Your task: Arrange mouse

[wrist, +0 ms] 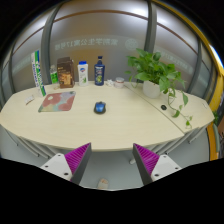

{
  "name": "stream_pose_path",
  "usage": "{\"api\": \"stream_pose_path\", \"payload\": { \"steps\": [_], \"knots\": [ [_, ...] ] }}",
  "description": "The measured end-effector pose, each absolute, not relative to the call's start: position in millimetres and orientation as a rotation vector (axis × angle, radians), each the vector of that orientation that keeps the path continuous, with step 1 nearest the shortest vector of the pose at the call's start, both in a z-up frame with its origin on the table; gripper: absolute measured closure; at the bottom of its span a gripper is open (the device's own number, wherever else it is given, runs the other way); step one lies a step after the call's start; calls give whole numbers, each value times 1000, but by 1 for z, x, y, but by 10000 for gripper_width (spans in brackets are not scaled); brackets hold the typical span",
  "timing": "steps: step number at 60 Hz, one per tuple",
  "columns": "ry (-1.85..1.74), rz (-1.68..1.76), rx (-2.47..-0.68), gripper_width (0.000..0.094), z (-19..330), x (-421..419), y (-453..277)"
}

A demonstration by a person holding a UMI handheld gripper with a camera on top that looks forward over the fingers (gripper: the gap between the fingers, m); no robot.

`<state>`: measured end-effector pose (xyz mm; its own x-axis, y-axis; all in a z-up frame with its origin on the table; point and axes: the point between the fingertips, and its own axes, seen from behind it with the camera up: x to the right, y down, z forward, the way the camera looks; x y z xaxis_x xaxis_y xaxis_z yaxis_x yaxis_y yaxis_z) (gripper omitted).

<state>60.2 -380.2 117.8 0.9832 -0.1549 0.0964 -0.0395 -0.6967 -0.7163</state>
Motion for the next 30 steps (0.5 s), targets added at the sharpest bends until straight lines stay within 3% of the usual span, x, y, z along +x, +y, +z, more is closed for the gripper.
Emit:
{"api": "stream_pose_path", "payload": {
  "steps": [30],
  "knots": [
    [98,-101,-2309,90,24,43,-115]
  ]
}}
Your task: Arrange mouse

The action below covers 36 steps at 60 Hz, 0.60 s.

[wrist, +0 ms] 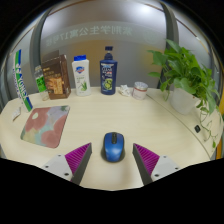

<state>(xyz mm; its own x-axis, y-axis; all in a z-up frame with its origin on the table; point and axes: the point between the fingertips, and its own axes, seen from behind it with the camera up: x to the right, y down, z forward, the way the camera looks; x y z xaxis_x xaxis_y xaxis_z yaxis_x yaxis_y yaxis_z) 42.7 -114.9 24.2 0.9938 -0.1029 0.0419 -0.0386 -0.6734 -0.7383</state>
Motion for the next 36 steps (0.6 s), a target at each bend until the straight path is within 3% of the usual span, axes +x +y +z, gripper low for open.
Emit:
{"api": "stream_pose_path", "payload": {
  "steps": [8,12,16,28,36],
  "knots": [
    [94,-95,-2353,166,-4,46,-83],
    [98,-75,-2377,264,-15,44,-78],
    [114,-74,-2364,440,-15,48,-76],
    [102,-104,-2374,552,-13,48,-76],
    [130,-193,-2353,569,6,58,-73]
  ]
}}
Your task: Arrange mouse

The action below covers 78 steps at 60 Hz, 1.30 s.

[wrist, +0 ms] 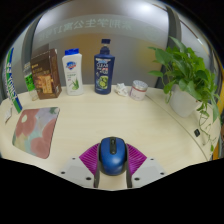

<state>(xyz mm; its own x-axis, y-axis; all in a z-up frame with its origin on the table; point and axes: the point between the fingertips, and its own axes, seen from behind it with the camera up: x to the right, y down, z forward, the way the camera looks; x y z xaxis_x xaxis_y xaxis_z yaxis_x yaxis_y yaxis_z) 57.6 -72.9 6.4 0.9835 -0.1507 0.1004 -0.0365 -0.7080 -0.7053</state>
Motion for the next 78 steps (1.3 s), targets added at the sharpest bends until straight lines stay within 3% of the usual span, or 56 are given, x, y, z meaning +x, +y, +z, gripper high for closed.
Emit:
{"api": "stream_pose_path", "payload": {
  "steps": [5,11,16,21,26,37,44,49,54,55,78],
  "knots": [
    [184,-253,-2272,569,54,67,-62],
    [246,-276,-2139,567,134,57,-40],
    [227,-243,-2030,567,197,21,-16],
    [159,-177,-1974,569,228,-44,5],
    [69,-80,-2005,571,206,-118,22],
    [-34,33,-2256,570,42,-222,25],
    [-62,38,-2326,497,-11,-240,22],
    [-97,-12,-2296,414,-7,-241,26],
    [-106,-7,-2306,93,7,-246,18],
    [-107,-5,-2306,71,12,-248,16],
    [-38,-101,-2273,87,132,-262,-91]
  ]
}}
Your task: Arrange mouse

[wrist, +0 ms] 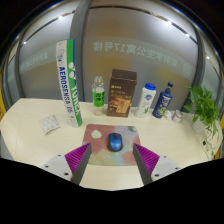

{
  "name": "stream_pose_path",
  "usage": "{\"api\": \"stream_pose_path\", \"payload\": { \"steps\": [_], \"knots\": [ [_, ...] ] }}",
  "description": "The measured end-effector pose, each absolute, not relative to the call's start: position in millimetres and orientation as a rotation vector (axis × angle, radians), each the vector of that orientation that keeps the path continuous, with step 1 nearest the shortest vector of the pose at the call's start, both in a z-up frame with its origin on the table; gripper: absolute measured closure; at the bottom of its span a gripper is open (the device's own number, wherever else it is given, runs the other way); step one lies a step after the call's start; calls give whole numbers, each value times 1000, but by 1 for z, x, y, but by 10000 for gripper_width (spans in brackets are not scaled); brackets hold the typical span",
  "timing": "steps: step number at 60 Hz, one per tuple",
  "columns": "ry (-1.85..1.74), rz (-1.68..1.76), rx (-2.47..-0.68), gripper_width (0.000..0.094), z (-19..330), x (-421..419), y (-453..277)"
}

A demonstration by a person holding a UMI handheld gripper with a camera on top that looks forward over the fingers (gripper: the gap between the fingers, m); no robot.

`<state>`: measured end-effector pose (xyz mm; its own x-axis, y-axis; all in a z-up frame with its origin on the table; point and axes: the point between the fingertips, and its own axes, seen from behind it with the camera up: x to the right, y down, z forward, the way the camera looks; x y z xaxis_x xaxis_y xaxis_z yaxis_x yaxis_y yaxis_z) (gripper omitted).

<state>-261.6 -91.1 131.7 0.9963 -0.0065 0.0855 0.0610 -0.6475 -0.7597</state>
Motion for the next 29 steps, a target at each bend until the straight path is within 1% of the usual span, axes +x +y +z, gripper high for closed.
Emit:
{"api": "stream_pose_path", "payload": {
  "steps": [14,29],
  "knots": [
    [-26,-159,-2258,83,163,-266,-145],
    [-29,-165,-2270,87,164,-272,-166]
  ]
}}
